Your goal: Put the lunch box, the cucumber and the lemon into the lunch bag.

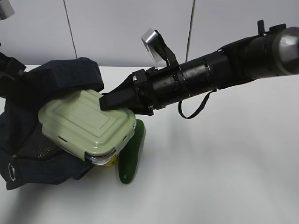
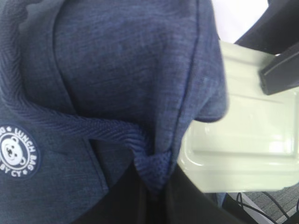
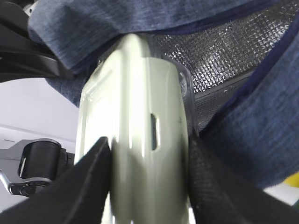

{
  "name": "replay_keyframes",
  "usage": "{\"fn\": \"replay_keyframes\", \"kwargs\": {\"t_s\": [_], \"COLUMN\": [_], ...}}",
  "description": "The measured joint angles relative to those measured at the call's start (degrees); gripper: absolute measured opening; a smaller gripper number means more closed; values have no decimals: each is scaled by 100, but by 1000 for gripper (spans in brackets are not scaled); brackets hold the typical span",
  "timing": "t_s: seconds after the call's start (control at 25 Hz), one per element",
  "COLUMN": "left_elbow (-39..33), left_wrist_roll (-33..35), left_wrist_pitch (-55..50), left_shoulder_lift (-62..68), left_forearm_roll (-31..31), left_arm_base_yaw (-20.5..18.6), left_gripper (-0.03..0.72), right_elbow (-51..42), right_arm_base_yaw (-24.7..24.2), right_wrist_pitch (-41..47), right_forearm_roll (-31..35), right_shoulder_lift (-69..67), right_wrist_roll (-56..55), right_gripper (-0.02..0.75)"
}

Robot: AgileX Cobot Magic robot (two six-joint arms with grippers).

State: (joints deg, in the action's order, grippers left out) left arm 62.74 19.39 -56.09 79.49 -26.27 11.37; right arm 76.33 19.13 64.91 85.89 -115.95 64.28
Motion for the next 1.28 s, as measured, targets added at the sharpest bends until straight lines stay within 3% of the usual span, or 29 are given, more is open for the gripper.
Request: {"fn": "replay_keyframes", "kwargs": {"t_s": [0.32, 0.6, 1.0, 1.28], "left_elbow": [0, 0, 0, 0], "left_wrist_roll": [94, 143, 156, 156], "left_wrist_pitch": [-162, -358, -447, -482], "left_shoulder_lift": [0, 0, 0, 191], "left_forearm_roll": [-207, -282, -327, -464], "left_arm_base_yaw": [0, 0, 0, 0], "left_gripper": [-7, -7, -8, -8], "right_elbow": [0, 14, 818, 1016], "right_arm_base_yaw": [87, 303, 678, 687], "right_wrist_pitch": [-603, -991, -1109, -1299], "right_forearm_roll": [8, 466, 629, 949], "right_shoulder_lift": [0, -40, -812, -1207], "right_wrist_roll": [10, 221, 244, 269], "right_gripper": [371, 370, 370, 370]}}
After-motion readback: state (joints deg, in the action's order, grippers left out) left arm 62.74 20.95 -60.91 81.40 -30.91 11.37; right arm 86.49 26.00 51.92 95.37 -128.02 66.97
